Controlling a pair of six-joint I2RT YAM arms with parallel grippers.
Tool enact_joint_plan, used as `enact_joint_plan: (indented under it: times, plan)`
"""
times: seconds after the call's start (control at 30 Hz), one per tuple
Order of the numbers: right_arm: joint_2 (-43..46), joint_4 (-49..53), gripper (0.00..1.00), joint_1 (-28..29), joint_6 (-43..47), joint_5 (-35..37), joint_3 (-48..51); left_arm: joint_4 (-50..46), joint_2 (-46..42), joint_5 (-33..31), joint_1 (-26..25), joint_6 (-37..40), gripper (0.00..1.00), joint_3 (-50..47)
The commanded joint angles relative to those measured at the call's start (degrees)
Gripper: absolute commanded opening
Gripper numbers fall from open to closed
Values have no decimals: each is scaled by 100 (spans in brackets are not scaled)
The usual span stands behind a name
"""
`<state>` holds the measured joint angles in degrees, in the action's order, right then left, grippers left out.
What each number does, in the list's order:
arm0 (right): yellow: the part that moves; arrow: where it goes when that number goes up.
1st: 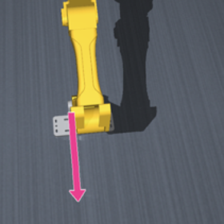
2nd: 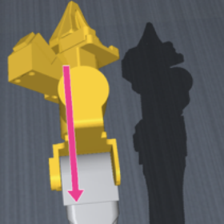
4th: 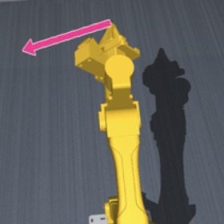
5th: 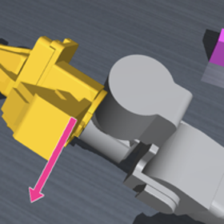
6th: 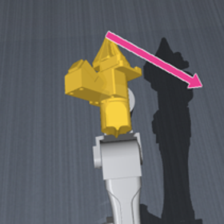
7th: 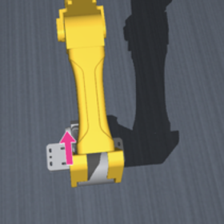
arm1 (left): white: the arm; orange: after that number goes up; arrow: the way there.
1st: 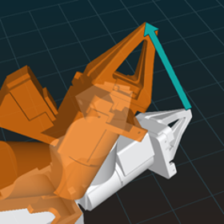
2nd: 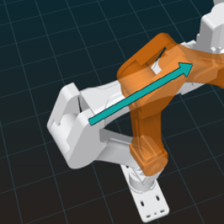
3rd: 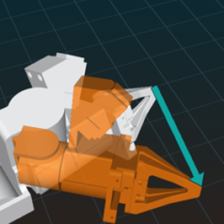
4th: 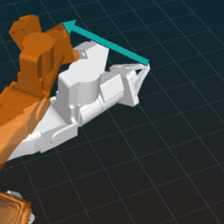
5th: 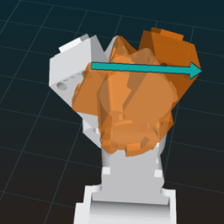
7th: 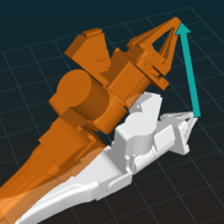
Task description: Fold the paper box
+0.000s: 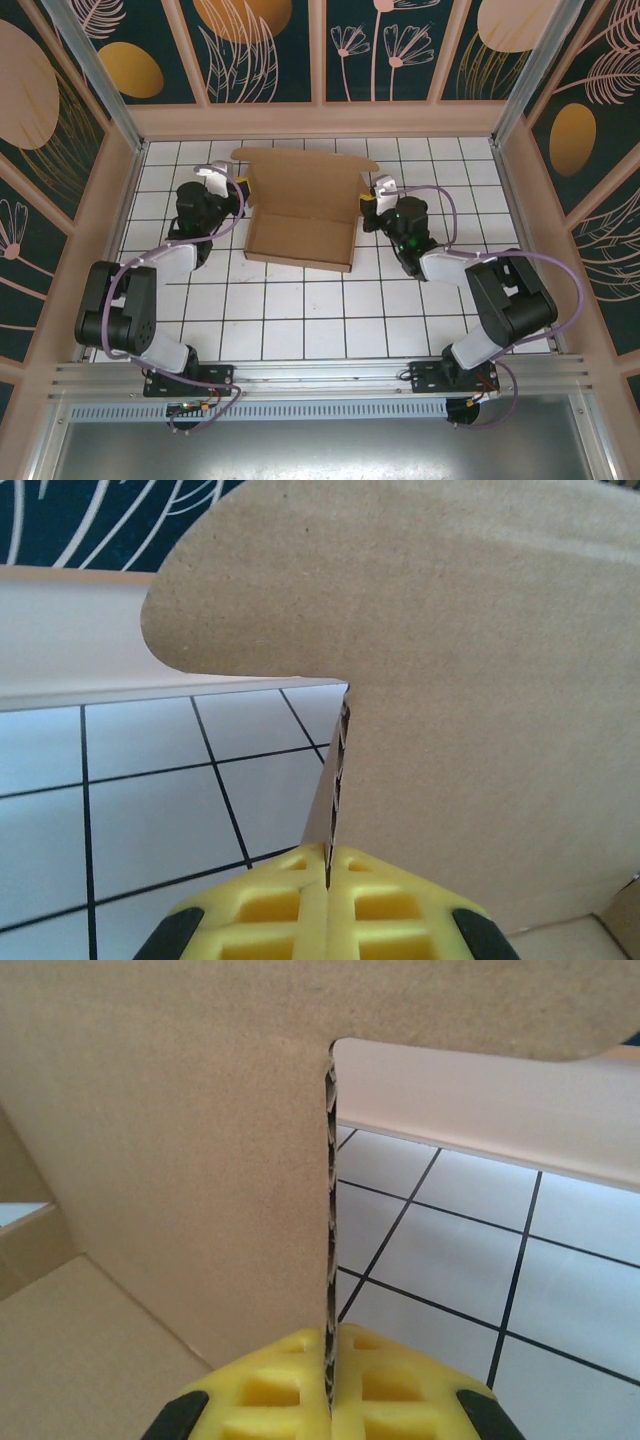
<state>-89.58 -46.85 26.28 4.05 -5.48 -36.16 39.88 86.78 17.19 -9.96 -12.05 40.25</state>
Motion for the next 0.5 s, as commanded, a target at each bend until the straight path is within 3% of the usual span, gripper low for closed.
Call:
enact_joint_plan:
  times: [0.0, 0.2, 0.37, 0.47]
  plan:
    - [-220, -353, 0, 366, -519, 300, -258, -373, -254, -552, -325, -758, 0, -32]
    - [-352, 62, 0, 474, -1093, 851, -593, -1102, -320, -854, -525, -1502, 0, 234]
    - [-407, -302, 1, 474, -876, 759, -474, -800, -297, -563, -569, -1506, 0, -74]
    - [-446, -369, 3, 474, -643, 668, -412, -777, -199, -216, -574, -1036, 15, -101]
